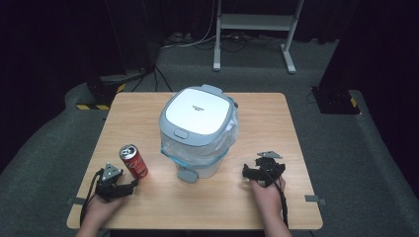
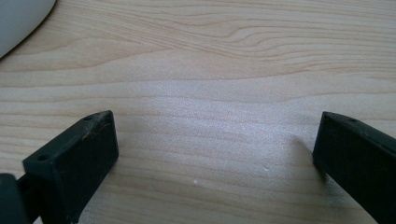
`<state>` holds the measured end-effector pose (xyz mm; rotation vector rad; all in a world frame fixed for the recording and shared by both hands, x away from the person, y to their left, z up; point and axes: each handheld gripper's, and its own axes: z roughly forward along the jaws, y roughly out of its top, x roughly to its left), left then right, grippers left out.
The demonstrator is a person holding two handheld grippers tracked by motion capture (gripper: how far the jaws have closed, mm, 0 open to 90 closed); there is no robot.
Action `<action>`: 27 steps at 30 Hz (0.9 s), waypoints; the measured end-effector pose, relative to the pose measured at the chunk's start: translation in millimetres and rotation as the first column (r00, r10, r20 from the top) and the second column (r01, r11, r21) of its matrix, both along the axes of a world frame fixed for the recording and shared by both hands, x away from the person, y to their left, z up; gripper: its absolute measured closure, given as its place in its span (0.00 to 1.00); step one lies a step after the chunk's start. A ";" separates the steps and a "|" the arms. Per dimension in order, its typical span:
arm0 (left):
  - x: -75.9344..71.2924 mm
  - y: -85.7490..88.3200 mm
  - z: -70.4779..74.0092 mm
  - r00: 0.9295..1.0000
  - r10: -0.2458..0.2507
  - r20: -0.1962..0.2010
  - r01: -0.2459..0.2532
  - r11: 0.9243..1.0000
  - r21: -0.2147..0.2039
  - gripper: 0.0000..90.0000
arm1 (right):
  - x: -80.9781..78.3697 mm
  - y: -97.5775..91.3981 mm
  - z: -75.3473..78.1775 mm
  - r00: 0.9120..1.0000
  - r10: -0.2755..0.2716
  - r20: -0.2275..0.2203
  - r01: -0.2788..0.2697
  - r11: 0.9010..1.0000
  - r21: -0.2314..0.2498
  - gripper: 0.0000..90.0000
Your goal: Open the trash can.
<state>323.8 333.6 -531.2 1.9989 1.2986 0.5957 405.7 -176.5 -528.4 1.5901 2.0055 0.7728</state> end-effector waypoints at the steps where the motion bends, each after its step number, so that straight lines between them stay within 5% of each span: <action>1: 0.5 0.4 -0.2 1.000 0.004 -0.006 -0.004 1.000 -0.012 0.26 | 0.0 0.0 0.0 1.000 0.000 0.000 0.000 1.000 0.000 0.00; 17: -3.6 -2.3 0.0 0.999 0.044 0.009 -0.044 0.999 0.007 0.26 | -2.8 -1.5 0.0 0.998 0.056 0.004 -0.056 0.998 -0.003 0.01; 27: -9.3 -3.8 0.8 0.999 0.017 0.044 -0.018 1.000 0.025 0.42 | -6.3 -1.7 5.5 0.997 0.071 0.033 -0.071 0.997 -0.003 0.36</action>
